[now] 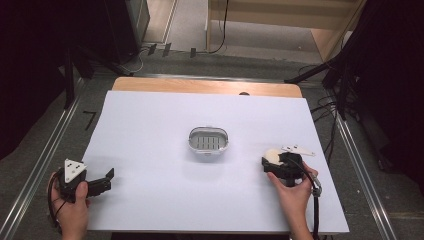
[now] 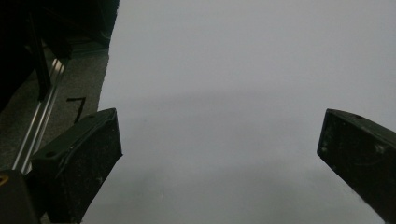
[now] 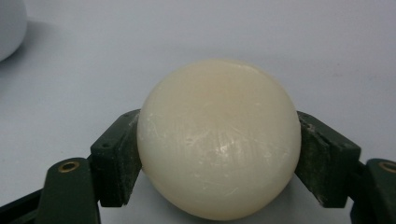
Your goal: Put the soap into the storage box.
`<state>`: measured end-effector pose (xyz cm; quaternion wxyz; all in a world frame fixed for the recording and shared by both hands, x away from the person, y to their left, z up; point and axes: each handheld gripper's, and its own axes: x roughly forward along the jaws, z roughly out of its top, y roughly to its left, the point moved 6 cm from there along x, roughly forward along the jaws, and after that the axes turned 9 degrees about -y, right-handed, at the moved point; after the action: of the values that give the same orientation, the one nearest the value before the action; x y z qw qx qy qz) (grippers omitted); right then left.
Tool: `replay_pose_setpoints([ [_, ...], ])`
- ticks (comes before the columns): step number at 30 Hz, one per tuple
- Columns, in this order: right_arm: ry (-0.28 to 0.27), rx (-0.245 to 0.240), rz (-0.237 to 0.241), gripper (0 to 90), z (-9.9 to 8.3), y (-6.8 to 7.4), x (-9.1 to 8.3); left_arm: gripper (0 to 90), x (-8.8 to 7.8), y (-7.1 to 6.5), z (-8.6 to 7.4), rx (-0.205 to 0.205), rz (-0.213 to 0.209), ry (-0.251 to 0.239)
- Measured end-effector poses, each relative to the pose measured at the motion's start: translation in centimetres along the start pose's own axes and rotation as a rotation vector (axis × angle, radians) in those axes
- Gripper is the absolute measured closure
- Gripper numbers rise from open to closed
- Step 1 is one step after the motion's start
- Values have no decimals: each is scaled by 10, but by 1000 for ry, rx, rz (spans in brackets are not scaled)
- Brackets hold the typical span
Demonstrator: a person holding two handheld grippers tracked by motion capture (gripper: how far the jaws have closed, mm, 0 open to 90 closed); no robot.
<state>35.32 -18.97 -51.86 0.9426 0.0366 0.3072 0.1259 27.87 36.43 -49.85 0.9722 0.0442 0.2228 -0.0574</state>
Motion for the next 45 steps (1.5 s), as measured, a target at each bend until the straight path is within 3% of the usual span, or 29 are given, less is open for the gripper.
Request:
replay_pose_setpoints([
  [13, -20, -17, 33, 247, 12, 5, -10, 3, 0, 0, 0, 0, -1, 0],
  [27, -17, -45, 95, 247, 28, 34, -3, 3, 0, 0, 0, -3, 0, 1],
  [45, -14, -76, 132, 247, 44, 63, 5, 3, 0, 1, 0, -10, -4, 2],
])
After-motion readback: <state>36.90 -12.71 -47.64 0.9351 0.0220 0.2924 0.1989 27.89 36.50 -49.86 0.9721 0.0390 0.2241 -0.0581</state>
